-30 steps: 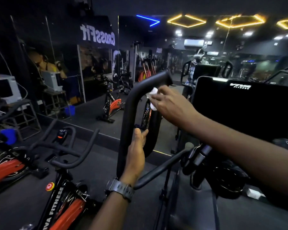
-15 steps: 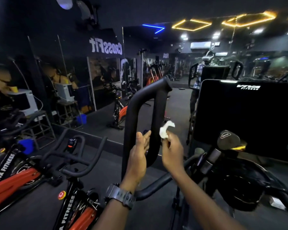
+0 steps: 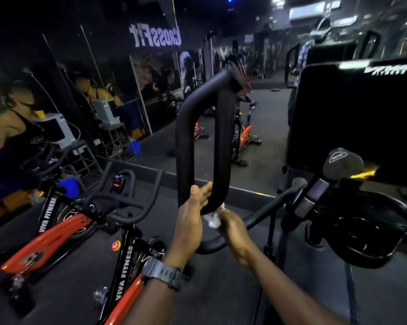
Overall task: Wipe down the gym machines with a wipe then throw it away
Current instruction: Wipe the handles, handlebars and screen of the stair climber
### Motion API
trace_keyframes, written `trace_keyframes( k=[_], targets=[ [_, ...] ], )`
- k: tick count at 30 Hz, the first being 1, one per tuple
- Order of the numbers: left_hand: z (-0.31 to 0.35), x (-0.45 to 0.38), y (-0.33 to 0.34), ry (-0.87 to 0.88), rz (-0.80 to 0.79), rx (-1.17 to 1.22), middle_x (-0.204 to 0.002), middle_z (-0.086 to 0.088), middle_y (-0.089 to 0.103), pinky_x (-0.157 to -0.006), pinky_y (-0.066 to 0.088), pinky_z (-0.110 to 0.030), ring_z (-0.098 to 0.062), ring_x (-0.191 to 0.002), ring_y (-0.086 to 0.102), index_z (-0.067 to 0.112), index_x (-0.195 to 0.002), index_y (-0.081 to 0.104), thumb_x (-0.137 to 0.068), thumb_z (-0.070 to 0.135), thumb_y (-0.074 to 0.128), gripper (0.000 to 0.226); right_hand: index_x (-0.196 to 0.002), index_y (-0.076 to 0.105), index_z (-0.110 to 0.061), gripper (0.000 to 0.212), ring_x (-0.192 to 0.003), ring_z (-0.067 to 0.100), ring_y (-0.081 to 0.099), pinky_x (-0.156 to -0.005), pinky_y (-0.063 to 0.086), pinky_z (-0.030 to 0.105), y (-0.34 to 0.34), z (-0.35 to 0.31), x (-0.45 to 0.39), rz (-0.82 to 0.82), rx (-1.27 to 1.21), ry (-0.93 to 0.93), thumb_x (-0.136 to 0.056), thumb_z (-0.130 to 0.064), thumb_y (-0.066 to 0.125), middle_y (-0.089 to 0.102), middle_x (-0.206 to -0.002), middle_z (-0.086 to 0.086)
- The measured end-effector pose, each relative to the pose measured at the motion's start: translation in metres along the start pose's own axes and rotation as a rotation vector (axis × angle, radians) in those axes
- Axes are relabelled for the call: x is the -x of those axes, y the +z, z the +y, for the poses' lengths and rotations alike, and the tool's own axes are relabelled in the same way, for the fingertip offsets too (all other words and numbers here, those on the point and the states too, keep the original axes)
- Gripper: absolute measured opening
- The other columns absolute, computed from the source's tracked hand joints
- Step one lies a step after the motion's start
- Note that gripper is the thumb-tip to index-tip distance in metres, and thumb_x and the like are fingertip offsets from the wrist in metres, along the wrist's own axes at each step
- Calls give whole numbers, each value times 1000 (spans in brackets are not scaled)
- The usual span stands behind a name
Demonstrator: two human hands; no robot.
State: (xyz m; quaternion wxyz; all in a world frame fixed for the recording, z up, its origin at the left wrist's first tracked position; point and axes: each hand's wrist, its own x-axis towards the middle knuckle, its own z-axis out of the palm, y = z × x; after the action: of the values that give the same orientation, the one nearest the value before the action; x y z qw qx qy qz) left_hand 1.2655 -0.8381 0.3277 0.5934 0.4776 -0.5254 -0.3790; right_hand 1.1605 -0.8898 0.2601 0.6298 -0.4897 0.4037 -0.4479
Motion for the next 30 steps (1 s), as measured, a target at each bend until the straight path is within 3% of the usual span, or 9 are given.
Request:
trace_keyframes(
  k=[4,7,9,14,17,21,25,28,30],
  targets=[
    [-12,8,-5,-3,8,-100,-133,8,63,-116,34,-35,-2,-129,52,25,-130,60,-89,72,25,71,-75,58,-7,30,-69,15,55,-72,45,30,9,-24,-2,131,-357,-84,-98,-5,38,60,-68,4],
    [-18,12,-11,1,48,-159,-130,8,65,-115,35,-38,-3,-128,53,28,-126,63,-93,69,24,65,-85,62,-3,28,-80,15,58,-77,47,27,19,-32,2,154,-564,-194,-99,-7,38,64,-78,8],
    [-26,13,-18,16,121,-172,-127,6,67,-114,37,-39,-6,-126,56,25,-123,66,-94,67,24,66,-96,62,1,22,-90,18,55,-86,44,33,31,-9,4,188,-459,-160,-94,-13,45,60,-91,22],
    [-46,15,-25,18,240,-168,-123,3,68,-107,42,-31,-8,-121,59,15,-122,65,-99,54,25,60,-117,56,-17,31,-112,19,60,-101,46,40,70,41,7,42,-182,-82,-89,-7,46,64,-119,6],
    [-55,13,-27,35,327,-138,-116,-2,68,-100,47,-30,-14,-114,63,11,-118,64,-94,59,29,63,-120,51,-16,39,-116,18,55,-103,42,44,77,55,-2,-18,101,-121,-81,-17,46,59,-123,5],
    [-66,14,-29,26,390,-226,-117,-4,65,-100,48,-44,-17,-109,63,19,-121,62,-97,56,29,56,-118,51,-10,43,-113,22,52,-100,41,44,68,59,-7,-24,330,-126,-85,-34,39,56,-120,9],
    [-66,17,-31,10,394,-248,-117,-2,64,-100,47,-49,-16,-109,62,23,-121,61,-97,54,29,52,-108,60,-18,45,-109,18,57,-102,41,44,56,54,-14,-22,169,-97,-86,-51,39,63,-112,4],
    [-64,19,-30,-10,386,-260,-119,-2,64,-100,47,-49,-16,-110,62,21,-122,62,-96,57,28,55,-109,55,-26,25,-103,3,59,-97,44,28,59,48,-17,29,-103,-125,-90,-37,43,63,-106,-10],
    [-62,20,-30,-29,382,-260,-118,-1,64,-101,48,-48,-15,-111,61,26,-120,62,-95,59,28,53,-110,56,-24,26,-99,1,59,-91,44,26,61,56,-6,29,9,-141,-95,-35,39,63,-104,-10]
  ],
)
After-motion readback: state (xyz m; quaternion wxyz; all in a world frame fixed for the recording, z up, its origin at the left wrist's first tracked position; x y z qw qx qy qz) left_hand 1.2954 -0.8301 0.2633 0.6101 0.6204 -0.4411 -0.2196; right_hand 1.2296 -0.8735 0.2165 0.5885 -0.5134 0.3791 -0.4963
